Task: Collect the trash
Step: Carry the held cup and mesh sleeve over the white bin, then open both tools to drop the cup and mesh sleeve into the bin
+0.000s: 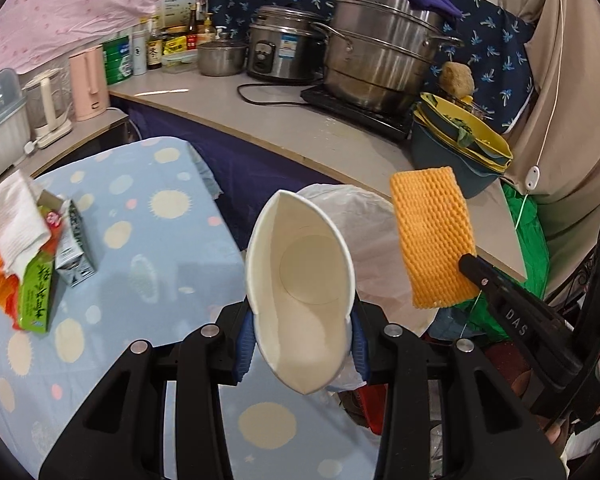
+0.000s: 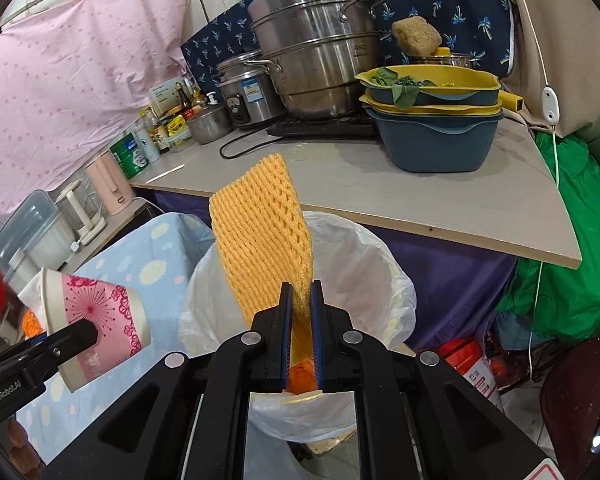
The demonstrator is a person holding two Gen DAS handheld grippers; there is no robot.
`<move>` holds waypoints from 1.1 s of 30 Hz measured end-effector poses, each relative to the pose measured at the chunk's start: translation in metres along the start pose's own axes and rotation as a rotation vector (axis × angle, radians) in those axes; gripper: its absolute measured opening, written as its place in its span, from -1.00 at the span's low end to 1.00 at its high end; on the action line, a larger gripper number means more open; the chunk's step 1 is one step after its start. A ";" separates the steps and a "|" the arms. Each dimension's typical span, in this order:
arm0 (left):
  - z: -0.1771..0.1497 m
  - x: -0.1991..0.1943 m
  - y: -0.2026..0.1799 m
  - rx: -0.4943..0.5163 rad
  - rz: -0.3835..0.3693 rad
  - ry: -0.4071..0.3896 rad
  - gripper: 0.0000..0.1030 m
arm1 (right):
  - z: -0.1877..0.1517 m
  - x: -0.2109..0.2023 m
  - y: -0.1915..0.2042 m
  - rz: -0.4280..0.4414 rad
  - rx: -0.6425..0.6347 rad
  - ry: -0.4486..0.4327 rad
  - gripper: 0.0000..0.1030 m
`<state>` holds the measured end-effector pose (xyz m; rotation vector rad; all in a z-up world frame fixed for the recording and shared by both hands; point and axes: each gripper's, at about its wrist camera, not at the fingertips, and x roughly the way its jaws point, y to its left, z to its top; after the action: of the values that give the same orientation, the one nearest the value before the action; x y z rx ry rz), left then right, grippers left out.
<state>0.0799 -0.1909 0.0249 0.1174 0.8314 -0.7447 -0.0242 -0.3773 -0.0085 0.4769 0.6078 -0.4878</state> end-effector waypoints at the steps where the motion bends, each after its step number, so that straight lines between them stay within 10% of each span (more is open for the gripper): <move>1: 0.002 0.005 -0.005 0.006 -0.002 0.003 -0.28 | 0.000 0.003 -0.002 0.000 0.000 0.005 -0.83; 13: 0.013 0.050 -0.031 0.038 -0.003 0.048 -0.25 | 0.000 0.025 -0.012 -0.016 0.003 0.034 -0.82; 16: 0.015 0.055 -0.031 0.022 -0.003 0.053 -0.08 | 0.002 0.023 -0.012 -0.022 0.011 0.016 -0.72; 20: 0.017 0.062 -0.029 0.004 0.018 0.071 0.34 | 0.006 0.014 -0.013 -0.028 0.032 -0.020 -0.11; 33: 0.018 0.045 -0.016 -0.010 0.054 0.033 0.44 | 0.010 -0.005 0.012 0.010 -0.006 -0.043 0.07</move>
<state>0.1007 -0.2345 0.0083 0.1433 0.8604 -0.6889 -0.0171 -0.3720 0.0048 0.4626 0.5648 -0.4856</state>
